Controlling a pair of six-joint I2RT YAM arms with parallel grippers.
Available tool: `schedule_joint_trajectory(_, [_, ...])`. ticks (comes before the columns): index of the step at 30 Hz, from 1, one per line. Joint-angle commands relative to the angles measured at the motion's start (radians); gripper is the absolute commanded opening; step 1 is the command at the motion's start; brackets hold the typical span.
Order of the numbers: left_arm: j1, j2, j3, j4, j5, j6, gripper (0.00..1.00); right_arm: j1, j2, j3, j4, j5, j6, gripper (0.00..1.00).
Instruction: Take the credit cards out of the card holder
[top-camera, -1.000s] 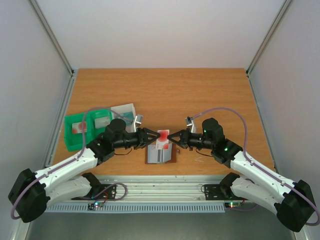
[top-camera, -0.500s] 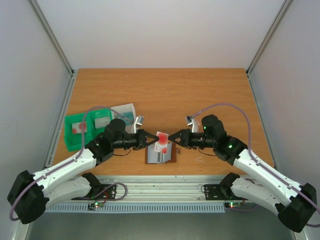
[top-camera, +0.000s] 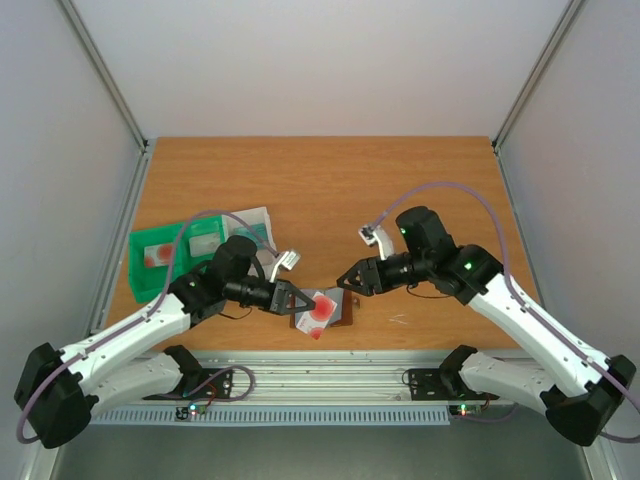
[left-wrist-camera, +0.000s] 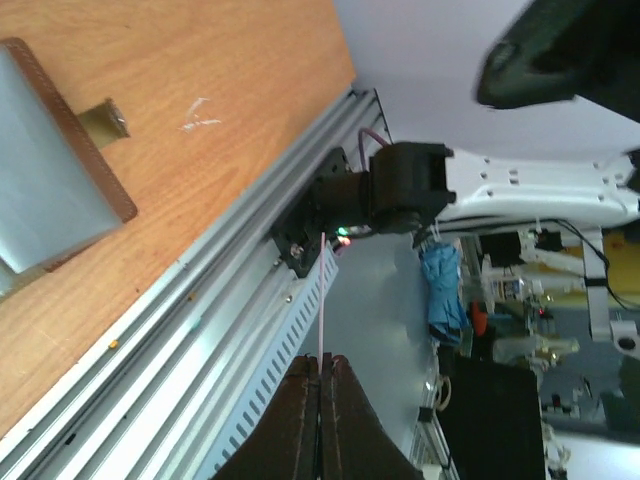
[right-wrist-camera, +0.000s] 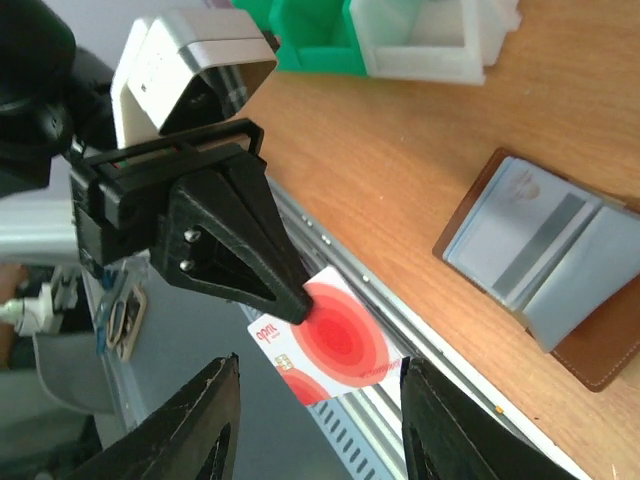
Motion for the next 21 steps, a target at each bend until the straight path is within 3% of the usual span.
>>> schedule_joint_trajectory(1, [-0.004,0.006,0.051,-0.027,0.124,0.09,0.0,0.006,0.07,0.046,-0.056,-0.155,-0.134,0.45])
schedule_joint_trajectory(7, [-0.004,0.014,0.05,-0.004,0.192,0.1,0.0,0.009,0.16,0.062,-0.035,-0.238,-0.187,0.5])
schedule_joint_trajectory(12, [-0.004,0.004,0.056,0.012,0.212,0.1,0.0,0.041,0.221,0.065,-0.031,-0.308,-0.233,0.48])
schedule_joint_trajectory(16, [-0.004,-0.01,0.067,0.02,0.213,0.096,0.0,0.043,0.22,0.051,-0.023,-0.368,-0.249,0.39])
schedule_joint_trajectory(21, [-0.005,0.006,0.073,0.058,0.242,0.092,0.0,0.043,0.197,0.032,-0.01,-0.397,-0.261,0.17])
